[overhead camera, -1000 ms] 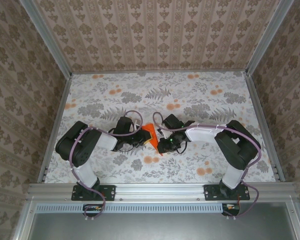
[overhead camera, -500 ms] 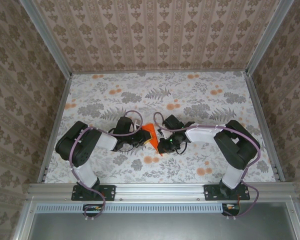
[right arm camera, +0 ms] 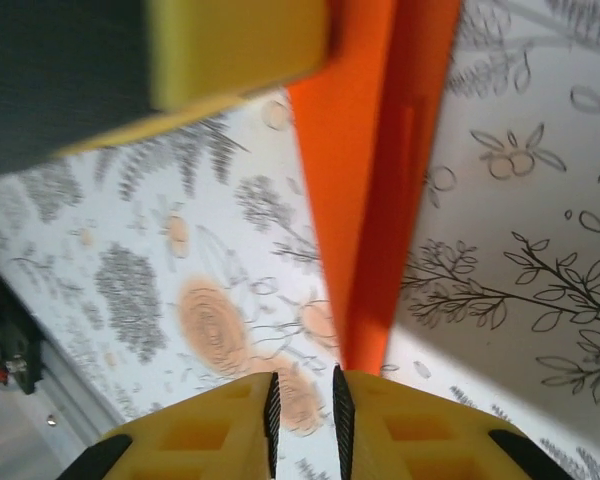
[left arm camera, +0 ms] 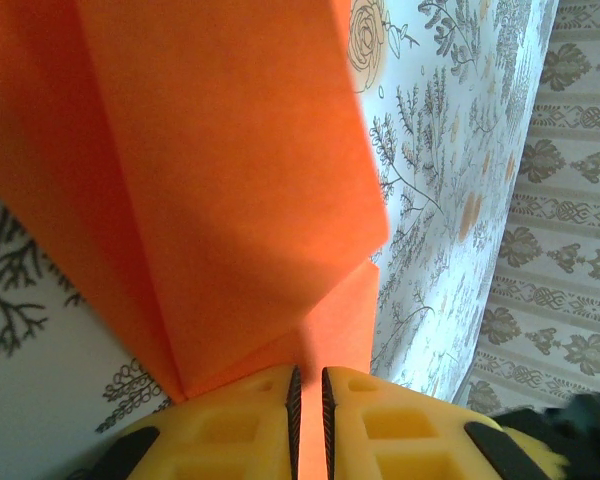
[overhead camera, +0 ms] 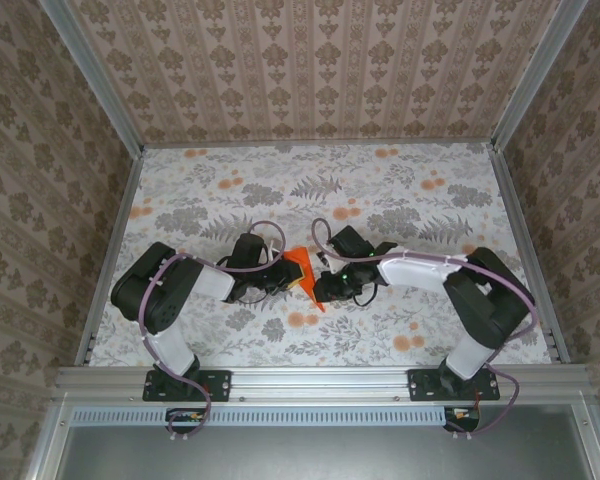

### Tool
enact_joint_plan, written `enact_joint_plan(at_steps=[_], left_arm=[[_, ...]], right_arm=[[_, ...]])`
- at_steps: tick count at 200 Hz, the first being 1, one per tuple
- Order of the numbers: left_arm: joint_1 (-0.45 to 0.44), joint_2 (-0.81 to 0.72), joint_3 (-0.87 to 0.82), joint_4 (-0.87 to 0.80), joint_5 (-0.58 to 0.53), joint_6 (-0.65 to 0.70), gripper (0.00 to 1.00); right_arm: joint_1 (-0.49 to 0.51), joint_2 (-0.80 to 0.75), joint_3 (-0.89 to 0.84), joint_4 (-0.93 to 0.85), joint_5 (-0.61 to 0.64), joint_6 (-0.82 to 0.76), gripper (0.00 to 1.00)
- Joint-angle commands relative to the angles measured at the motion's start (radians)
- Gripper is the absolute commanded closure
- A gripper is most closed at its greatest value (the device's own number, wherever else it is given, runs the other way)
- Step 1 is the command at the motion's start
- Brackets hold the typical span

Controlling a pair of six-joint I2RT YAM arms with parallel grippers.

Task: Fold a paper plane with a square sheet of paper (pick it up from the middle)
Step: Fold the wing for the fifth time at the center of the table.

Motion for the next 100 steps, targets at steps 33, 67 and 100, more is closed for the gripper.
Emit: enact_joint_plan(at_steps=[33,67,100], left_arm=[[0.006,0.031,-0.014,-0.065,-0.018,0.007,0.83],[0.006,0.029,-0.012,-0.074,-0.021,0.007,0.84],[0.006,0.029,-0.011,-0.084,-0.021,0.006,0.84]], right_arm=[[0.032,-0.025,0.003,0.003,0.012,0.021,0.86],[0.057,0.057,0.042,0.034,-0.009,0.036,0.93],[0.058,0.113,0.054,0.052,-0.004,0.050,0.94]])
